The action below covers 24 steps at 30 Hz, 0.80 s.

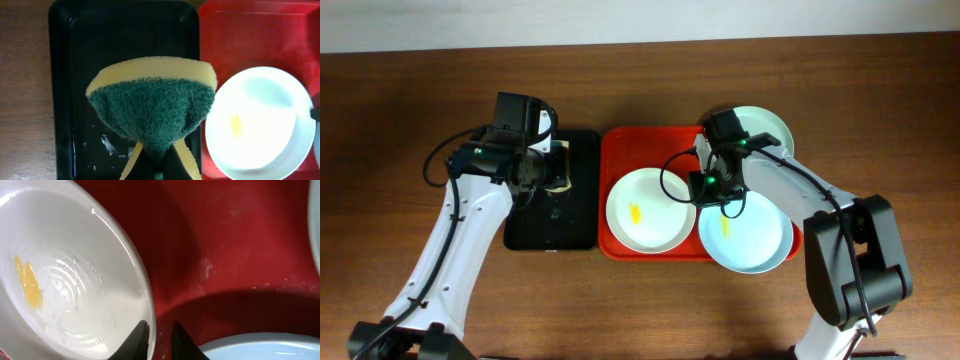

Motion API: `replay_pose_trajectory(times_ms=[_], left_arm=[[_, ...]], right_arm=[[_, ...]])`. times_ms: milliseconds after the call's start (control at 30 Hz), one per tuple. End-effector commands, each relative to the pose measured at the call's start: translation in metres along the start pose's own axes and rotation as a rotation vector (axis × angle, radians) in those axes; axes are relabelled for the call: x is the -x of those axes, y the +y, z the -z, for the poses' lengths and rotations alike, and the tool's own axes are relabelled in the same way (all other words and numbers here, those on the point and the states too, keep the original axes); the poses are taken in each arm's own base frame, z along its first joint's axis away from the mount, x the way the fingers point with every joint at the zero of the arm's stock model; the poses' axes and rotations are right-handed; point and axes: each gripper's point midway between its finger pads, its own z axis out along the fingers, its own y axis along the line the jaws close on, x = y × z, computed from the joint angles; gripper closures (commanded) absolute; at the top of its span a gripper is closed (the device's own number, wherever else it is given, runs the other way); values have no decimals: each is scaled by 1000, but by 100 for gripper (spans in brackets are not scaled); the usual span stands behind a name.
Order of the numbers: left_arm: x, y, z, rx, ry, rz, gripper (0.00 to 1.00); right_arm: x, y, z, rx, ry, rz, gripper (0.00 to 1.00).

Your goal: Clean dirty plates on tray and stack at the side

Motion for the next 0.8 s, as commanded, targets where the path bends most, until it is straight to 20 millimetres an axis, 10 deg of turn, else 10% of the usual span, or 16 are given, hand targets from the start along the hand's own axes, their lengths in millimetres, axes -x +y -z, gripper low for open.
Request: replay_pose_trajectory(times_ms=[0, 433, 767], left_arm=[[3, -4, 2, -22, -10, 8, 100], [13, -27, -6, -141, -5, 3, 100], [-10, -108, -57, -249, 110, -134, 100]], right_arm=[[-10, -1, -13, 6, 23, -7, 86], [3, 11, -14, 79, -24, -166, 96], [8, 16, -13, 109, -43, -168, 96]])
